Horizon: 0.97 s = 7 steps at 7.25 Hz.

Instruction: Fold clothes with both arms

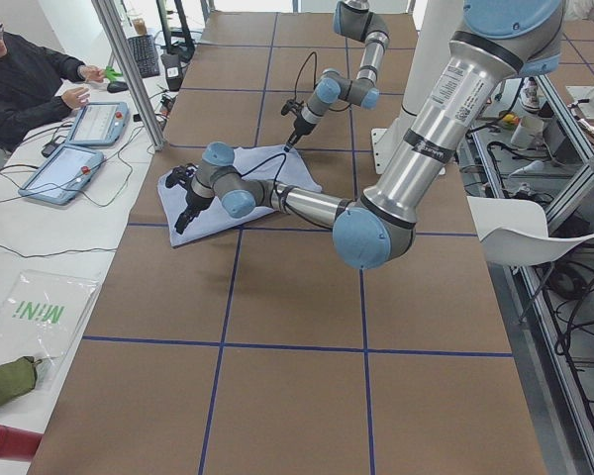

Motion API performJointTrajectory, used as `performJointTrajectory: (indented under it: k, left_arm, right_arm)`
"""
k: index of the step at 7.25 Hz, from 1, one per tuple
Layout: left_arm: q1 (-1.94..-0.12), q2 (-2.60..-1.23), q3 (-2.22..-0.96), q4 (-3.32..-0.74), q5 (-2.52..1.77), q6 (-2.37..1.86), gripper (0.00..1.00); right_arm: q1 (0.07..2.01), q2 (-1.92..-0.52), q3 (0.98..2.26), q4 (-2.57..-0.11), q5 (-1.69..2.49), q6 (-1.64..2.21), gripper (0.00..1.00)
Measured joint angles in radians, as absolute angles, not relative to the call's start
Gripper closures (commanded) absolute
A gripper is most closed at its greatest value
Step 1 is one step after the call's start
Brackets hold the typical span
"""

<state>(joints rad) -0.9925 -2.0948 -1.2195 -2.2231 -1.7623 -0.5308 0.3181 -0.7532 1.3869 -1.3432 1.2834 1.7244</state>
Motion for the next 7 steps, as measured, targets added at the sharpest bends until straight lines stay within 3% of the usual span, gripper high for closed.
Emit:
performJointTrajectory:
  k: [1, 2, 7]
  left_arm:
    - [-0.993, -2.095, -1.220, -2.224, -1.762, -0.531, 0.00]
    - [-0.992, -2.095, -1.220, -2.224, -1.763, -0.531, 0.00]
    - [-0.992, -2.095, -1.220, -2.224, -1.763, -0.535, 0.00]
  right_arm:
    - [0.318, -0.755, 1.390, -1.346, 1.286, 1.715, 0.29]
    - [0.318, -0.757, 1.393, -1.349, 1.287, 1.694, 0.02]
    - [0.320, -0.766, 1.395, -1.351, 1.284, 1.613, 0.04]
